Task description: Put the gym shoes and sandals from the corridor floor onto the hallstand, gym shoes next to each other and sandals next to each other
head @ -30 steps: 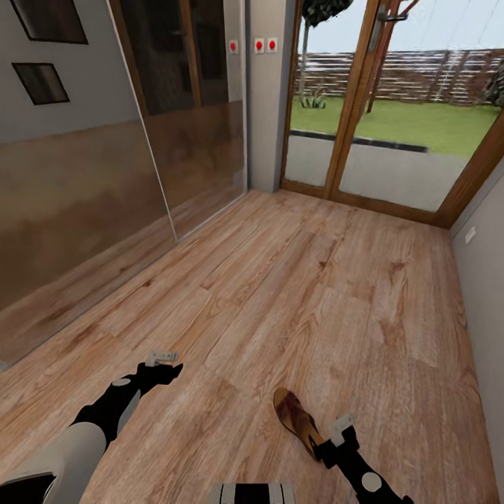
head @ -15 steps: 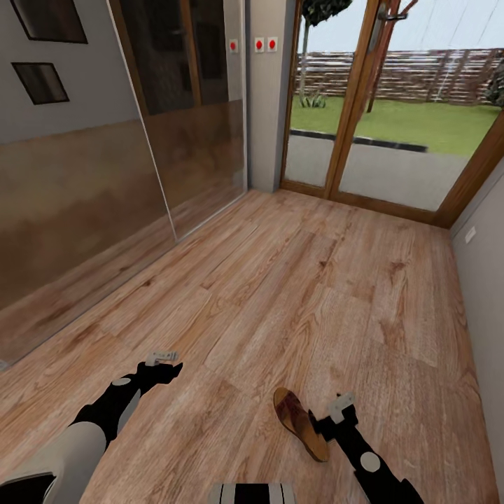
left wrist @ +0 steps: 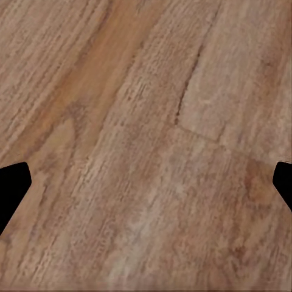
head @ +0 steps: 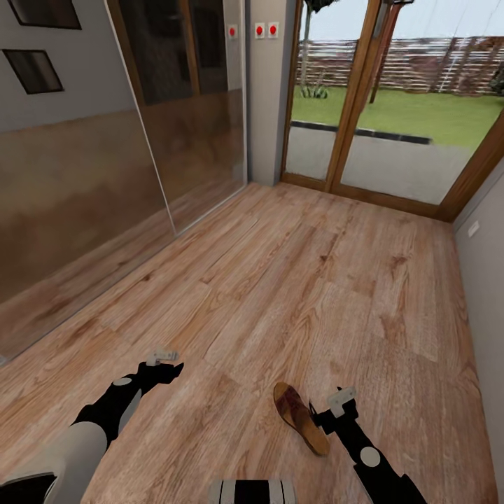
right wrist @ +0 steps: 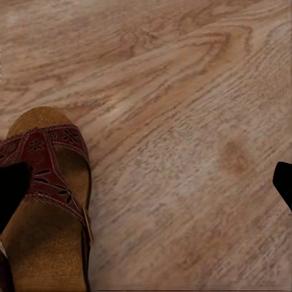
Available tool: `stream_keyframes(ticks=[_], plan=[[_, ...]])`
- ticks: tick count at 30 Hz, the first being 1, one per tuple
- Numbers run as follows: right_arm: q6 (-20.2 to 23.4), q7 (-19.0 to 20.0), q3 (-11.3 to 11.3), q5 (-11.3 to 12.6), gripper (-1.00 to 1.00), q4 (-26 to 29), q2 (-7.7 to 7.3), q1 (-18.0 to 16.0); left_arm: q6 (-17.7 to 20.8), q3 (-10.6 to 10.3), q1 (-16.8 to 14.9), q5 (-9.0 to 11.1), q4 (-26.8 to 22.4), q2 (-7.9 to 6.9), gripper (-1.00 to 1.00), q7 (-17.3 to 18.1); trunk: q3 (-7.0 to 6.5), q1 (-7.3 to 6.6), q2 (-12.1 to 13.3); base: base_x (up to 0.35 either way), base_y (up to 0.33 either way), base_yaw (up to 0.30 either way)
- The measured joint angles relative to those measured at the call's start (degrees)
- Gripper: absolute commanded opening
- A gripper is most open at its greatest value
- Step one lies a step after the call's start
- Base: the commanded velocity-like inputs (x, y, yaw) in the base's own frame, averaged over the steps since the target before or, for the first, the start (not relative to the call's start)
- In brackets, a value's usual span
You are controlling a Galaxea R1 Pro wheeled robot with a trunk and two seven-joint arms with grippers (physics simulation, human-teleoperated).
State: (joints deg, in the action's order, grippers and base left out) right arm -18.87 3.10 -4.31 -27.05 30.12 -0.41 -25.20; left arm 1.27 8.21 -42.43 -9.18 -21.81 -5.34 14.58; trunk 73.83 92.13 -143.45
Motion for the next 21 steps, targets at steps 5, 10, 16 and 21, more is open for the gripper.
stream_keyframes(ticks=[5, 10, 16, 21], plan=[[0.0, 0.0, 0.1, 0.0, 1.00, 0.0, 0.00, 0.0, 0.0, 0.0, 0.0, 0.0, 0.0, 0.01, 1.00, 0.0, 1.13, 0.13, -0.1, 0.000, 0.000, 0.000], [0.0, 0.0, 0.1, 0.0, 1.00, 0.0, 0.00, 0.0, 0.0, 0.0, 0.0, 0.0, 0.0, 0.02, 1.00, 0.0, 2.41, 0.26, -0.1, 0.000, 0.000, 0.000], [0.0, 0.0, 0.1, 0.0, 1.00, -0.1, 0.00, 0.0, 0.0, 0.0, 0.0, 0.0, 0.0, 0.02, 1.00, 0.0, 3.72, 0.36, -0.2, 0.000, 0.000, 0.000], [0.0, 0.0, 0.1, 0.0, 1.00, 0.0, 0.00, 0.0, 0.0, 0.0, 0.0, 0.0, 0.0, 0.02, 1.00, 0.0, 4.05, 0.36, -0.2, 0.000, 0.000, 0.000]])
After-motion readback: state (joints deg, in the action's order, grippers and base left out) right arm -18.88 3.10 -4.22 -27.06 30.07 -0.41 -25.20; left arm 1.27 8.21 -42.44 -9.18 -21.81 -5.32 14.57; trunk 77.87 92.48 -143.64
